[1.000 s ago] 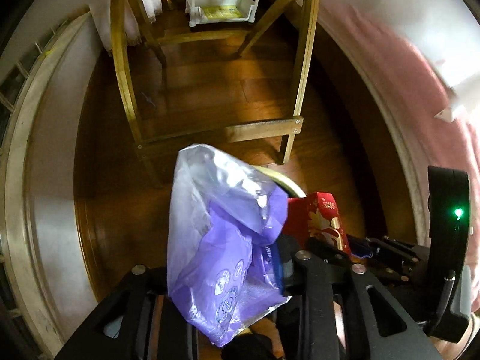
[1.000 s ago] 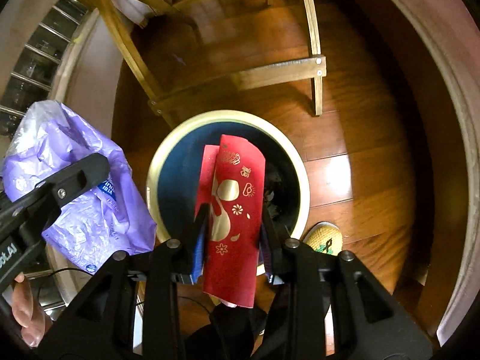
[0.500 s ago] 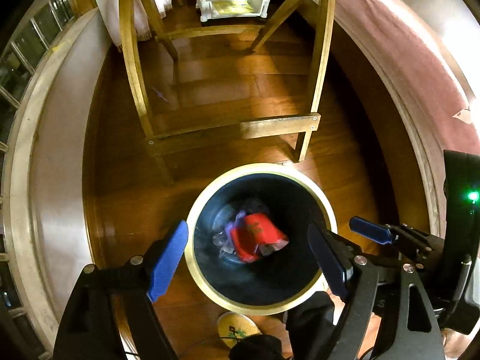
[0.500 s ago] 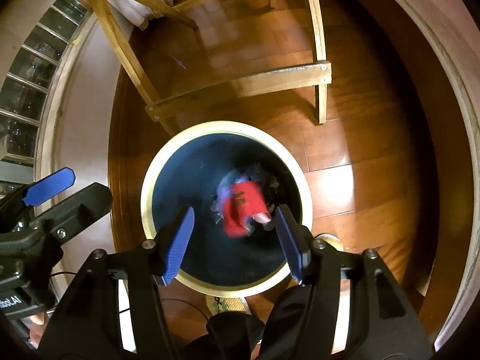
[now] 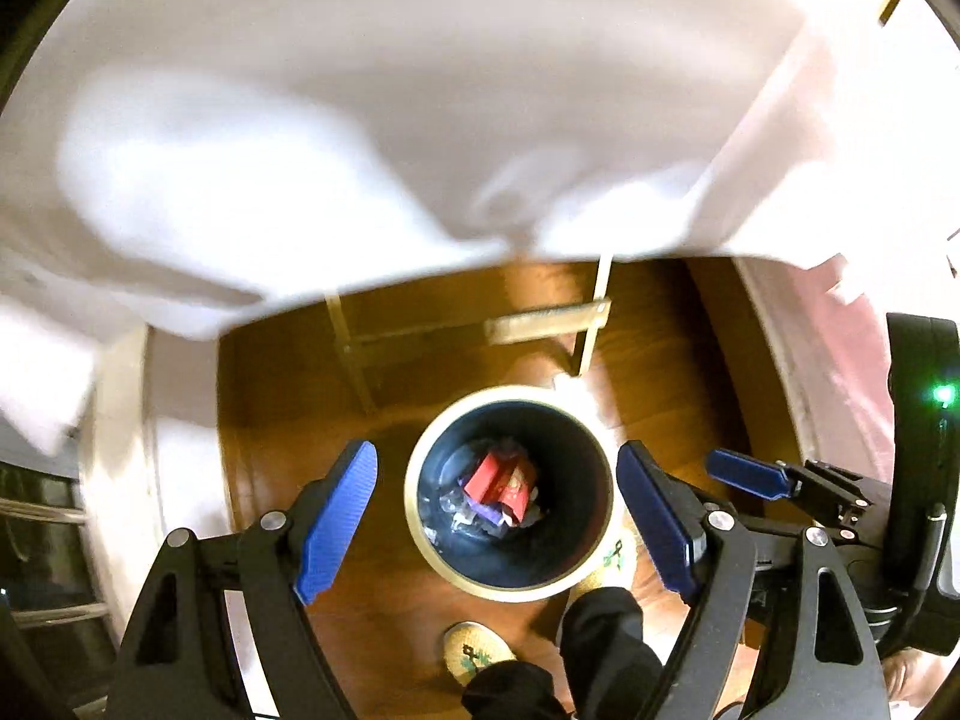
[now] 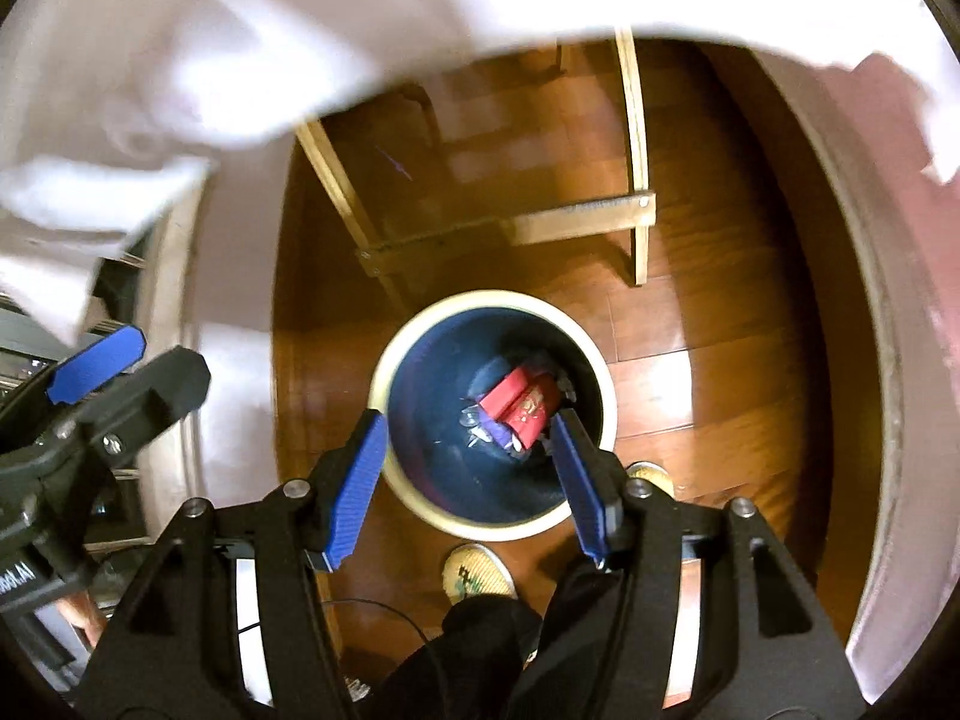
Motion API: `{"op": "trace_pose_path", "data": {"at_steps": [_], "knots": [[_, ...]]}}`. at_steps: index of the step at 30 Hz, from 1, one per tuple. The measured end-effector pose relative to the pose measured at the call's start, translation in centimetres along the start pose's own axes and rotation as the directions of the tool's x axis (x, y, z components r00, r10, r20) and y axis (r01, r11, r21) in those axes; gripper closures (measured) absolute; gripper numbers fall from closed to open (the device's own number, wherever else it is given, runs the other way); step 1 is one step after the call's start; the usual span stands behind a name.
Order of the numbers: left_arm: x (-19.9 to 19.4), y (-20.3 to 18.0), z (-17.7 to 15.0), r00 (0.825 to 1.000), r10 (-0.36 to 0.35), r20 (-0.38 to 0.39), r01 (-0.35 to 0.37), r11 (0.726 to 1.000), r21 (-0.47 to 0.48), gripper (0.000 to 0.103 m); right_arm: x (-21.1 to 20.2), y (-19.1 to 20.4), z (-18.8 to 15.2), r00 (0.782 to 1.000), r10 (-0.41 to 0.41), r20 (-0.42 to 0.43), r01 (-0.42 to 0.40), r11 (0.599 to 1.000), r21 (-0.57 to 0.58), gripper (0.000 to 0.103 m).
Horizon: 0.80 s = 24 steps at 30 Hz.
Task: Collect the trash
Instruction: 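Move both tools back up toward the table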
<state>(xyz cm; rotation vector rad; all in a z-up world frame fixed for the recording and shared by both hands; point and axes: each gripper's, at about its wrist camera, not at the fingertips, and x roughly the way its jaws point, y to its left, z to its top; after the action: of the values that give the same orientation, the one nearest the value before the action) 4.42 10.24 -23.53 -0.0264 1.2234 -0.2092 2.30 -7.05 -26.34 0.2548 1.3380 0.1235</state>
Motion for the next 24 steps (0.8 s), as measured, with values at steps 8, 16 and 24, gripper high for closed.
{"op": "trace_pose_path", "data": {"at_steps": [8,16,24], "knots": [[-13.7,-1.1,3.3,0.993,0.017,0.116,-0.021,0.999,0.037,0.020,-12.2,3.3,0.9,0.996,0.019,0.084,-0.016,0.999,-0.030,0.048],[-24.1,-1.3,5.4,0.981,0.051,0.190,-0.055,0.998,0.012,0.020,-23.6,7.2,1.9,0.976,0.030,0.216,-0.006,0.994,-0.112,0.047],[-31.8,-0.7,6.8,0.963,0.025,0.269,-0.026,1.000,0.001,0.020,-32.3,10.6,3.0,0.938,0.025,0.346,0.038,0.984,-0.176,0.045]]}}
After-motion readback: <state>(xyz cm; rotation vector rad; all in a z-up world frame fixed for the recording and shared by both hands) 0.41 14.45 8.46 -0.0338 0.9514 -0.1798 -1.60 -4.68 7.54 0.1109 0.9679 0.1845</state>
